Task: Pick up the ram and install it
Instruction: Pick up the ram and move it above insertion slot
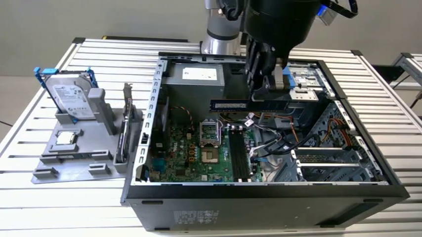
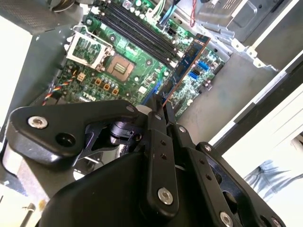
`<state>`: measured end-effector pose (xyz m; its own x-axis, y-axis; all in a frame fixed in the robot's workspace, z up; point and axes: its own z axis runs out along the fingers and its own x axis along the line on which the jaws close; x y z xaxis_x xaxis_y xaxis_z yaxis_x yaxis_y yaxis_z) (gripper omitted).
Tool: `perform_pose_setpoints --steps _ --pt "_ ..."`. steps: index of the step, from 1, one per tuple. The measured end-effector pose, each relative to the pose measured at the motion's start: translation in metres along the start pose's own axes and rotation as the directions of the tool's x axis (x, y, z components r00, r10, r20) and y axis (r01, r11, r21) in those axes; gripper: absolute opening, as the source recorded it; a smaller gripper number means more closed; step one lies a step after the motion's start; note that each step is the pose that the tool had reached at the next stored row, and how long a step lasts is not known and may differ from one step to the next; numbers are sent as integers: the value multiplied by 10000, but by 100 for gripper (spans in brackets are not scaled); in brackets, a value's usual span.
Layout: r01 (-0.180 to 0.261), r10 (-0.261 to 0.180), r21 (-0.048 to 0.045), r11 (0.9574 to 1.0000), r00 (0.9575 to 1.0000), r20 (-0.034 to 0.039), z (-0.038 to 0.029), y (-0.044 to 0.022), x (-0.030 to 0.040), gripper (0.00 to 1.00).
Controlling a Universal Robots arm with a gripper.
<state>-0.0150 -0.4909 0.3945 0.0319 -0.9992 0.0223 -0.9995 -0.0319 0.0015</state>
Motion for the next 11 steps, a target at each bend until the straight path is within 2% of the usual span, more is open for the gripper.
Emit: perform_pose_setpoints --steps 7,11 --pt "0 0 0 10000 10000 0 0 -84 3 0" --pt "0 0 0 10000 10000 0 0 -109 3 0"
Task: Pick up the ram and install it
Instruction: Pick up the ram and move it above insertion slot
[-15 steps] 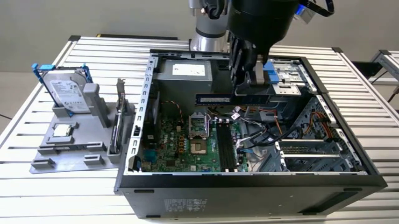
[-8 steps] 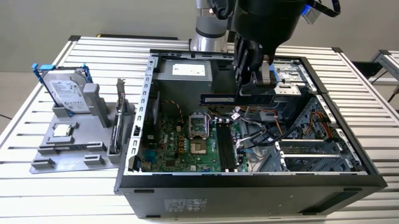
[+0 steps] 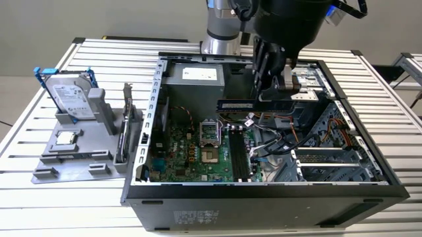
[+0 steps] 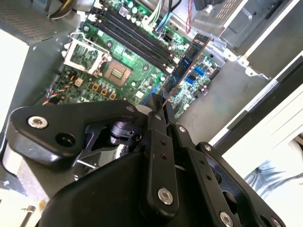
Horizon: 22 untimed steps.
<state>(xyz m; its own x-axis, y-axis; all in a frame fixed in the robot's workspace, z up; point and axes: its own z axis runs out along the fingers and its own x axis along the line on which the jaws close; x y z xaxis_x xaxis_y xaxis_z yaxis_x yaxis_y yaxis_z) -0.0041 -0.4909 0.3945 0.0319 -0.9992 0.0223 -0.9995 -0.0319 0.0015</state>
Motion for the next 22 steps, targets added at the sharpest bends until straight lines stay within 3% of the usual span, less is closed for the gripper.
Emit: perform_pose_setpoints --steps 15,22 --pt "-28 28 -1 10000 10000 0 1 -32 -1 0" --pt "-413 413 -9 9991 9991 0 8 -31 -2 0"
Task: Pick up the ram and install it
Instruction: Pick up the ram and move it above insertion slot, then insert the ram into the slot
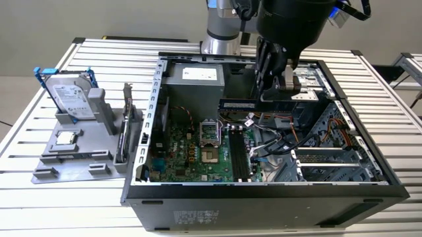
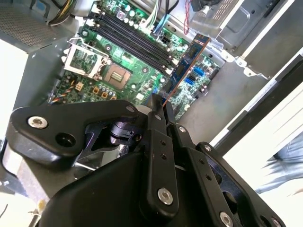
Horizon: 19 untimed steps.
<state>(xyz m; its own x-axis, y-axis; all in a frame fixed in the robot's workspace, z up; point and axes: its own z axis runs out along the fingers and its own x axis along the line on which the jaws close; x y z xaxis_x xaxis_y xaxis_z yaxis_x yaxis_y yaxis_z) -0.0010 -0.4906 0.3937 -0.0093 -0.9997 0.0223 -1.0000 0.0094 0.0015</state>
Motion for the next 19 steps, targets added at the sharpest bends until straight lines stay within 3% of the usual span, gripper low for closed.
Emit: perform_pose_setpoints --steps 8,19 --pt "-514 514 -12 9987 9987 -1 6 0 0 0" --pt "-1232 1232 -27 9924 9924 -4 8 0 0 0"
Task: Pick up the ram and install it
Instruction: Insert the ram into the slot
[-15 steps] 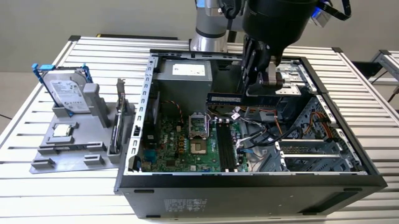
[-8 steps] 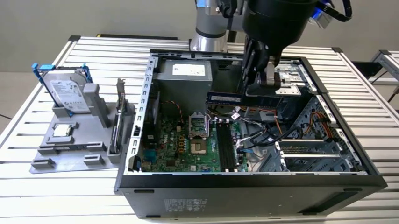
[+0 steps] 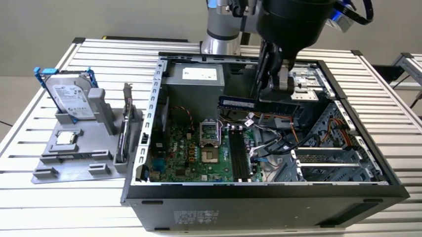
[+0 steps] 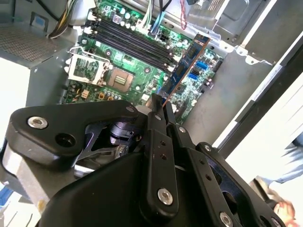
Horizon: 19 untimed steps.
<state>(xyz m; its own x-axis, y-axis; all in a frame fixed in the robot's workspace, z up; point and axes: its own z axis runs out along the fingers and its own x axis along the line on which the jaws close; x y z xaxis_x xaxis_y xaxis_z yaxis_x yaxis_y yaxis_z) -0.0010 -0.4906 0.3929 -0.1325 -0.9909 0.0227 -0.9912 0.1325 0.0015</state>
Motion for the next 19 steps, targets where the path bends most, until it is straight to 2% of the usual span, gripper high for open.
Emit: perform_pose_setpoints --steps 19 --pt "-739 739 -14 9973 9973 -12 0 0 0 0"
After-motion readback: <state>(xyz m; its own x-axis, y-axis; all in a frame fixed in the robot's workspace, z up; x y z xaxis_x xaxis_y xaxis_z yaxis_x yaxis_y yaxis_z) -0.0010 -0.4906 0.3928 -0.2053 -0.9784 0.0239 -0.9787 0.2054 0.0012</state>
